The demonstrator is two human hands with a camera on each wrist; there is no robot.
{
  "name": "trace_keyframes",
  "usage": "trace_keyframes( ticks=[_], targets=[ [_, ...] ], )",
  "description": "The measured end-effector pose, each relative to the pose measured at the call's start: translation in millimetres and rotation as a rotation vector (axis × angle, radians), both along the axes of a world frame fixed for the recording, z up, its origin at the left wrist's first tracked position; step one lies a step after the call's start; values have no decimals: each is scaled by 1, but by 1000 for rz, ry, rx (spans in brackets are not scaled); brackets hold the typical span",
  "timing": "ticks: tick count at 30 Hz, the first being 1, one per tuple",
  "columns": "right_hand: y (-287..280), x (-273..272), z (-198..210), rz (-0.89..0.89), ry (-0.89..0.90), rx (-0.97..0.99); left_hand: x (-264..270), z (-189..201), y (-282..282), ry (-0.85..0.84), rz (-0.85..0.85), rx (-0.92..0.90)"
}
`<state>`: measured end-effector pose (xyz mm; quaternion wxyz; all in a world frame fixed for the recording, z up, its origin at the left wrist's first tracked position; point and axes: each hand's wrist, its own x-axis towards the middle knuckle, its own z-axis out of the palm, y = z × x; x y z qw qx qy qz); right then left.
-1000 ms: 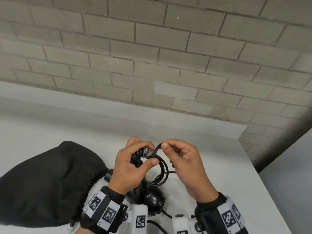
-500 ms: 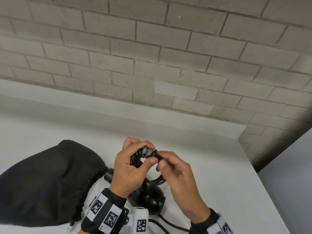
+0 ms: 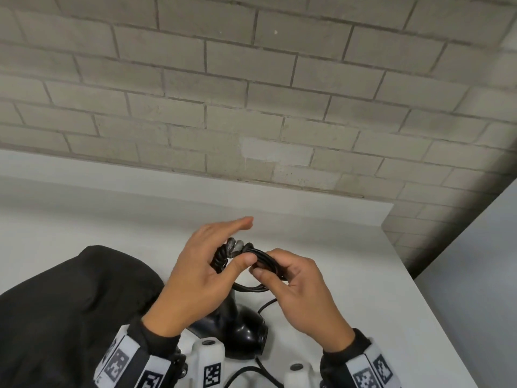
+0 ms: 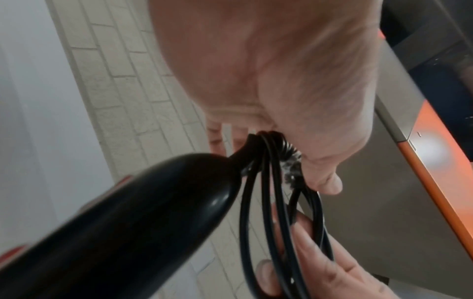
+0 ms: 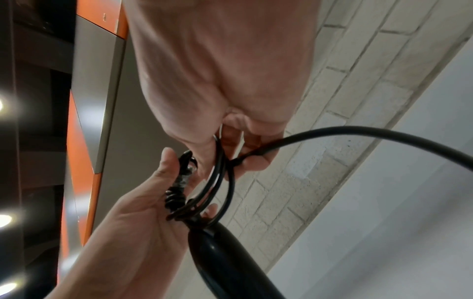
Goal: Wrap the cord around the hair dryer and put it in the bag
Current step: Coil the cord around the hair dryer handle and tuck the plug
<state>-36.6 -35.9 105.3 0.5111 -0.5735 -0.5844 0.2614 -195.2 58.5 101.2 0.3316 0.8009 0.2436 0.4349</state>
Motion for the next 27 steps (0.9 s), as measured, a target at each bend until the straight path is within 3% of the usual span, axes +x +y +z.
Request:
trace_keyframes(
  ticks=[5, 10, 14, 16, 18, 21, 27],
  targets=[
    [0, -2, 6, -6, 2, -10, 5, -3, -4, -64, -62, -106],
    [2, -8, 7, -149, 230, 13, 14, -8, -10, -197, 34, -119],
    [1, -12, 0, -231, 237, 70, 19, -9, -15, -206, 123, -92],
    [0, -17, -9, -367, 123, 163, 22, -10, -18, -229, 152, -99],
    [1, -22, -17, -518, -194, 355, 25, -10, -21, -245, 175, -88],
    [2, -26, -29, -552, -591, 568, 29, -11, -24, -250, 208, -58],
    [1, -30, -31, -597, -731, 599, 31, -11, -25, -262, 262, -38]
  ],
)
